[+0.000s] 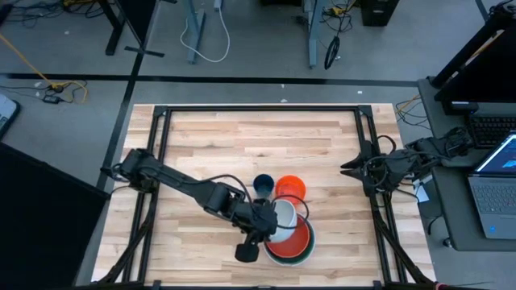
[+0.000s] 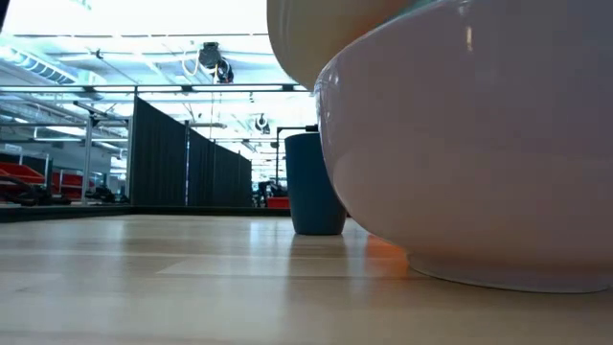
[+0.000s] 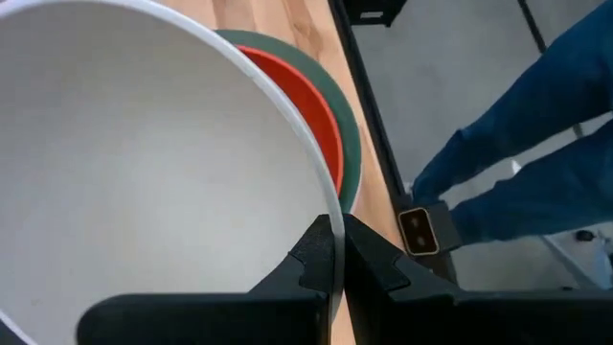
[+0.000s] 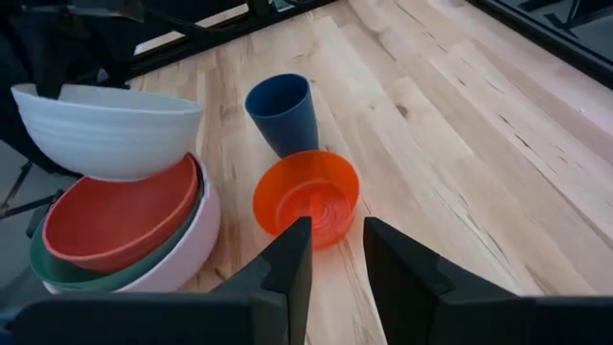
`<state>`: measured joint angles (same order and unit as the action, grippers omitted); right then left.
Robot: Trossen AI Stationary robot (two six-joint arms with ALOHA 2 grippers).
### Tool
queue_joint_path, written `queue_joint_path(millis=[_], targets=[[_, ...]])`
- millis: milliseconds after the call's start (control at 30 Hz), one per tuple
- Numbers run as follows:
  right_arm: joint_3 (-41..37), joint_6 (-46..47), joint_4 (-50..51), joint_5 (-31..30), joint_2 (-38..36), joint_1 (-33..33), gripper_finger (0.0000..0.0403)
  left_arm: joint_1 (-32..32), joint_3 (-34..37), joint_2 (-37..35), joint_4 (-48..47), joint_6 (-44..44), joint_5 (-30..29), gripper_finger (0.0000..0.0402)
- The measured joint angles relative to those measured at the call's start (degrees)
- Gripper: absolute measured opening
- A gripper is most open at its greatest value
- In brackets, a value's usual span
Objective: Nest bowls inside each other
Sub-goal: Stack the white bowl onto the orange bowl
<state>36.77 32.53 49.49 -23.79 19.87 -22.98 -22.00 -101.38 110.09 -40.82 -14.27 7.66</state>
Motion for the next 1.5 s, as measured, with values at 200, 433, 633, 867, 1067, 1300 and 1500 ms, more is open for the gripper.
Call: queue_joint_path(millis=[200, 433, 633, 867, 1067, 1300, 1500], targets=[[0.0, -0.08, 0.03, 0.0, -0.01, 0.0, 0.0082, -0.12, 0.0, 0.06, 3.61, 0.19, -1.54, 0.0], [0.0, -0.22, 0.07, 0.0, -0.01, 0.0, 0.0082, -1.53, -0.09, 0.06, 6.59, 3.68, -0.83, 0.0], [0.0, -0.44, 0.09, -0.02, -0.01, 0.0, 0.0082, -1.12, -0.09, 0.39, 5.56, 4.31, -0.83, 0.0], [-0.02, -0.44, 0.13, -0.03, -0.01, 0.02, 0.0082, -0.74, -0.09, 2.87, 6.0, 4.51, 0.76, 0.0], [-0.02, -0.46, 0.16, -0.04, -0.01, 0.02, 0.0082, -0.53, -0.09, 3.85, 7.02, 4.18, 1.58, 0.0], [-0.02, -0.64, 0.2, -0.04, -0.01, 0.02, 0.0082, 0.21, -0.09, 3.86, 7.77, 2.81, 4.13, 0.0], [-0.02, -0.66, 0.11, -0.04, -0.01, 0.02, 0.0082, 1.7, -0.08, 3.88, 9.72, 1.36, 5.98, 0.0]])
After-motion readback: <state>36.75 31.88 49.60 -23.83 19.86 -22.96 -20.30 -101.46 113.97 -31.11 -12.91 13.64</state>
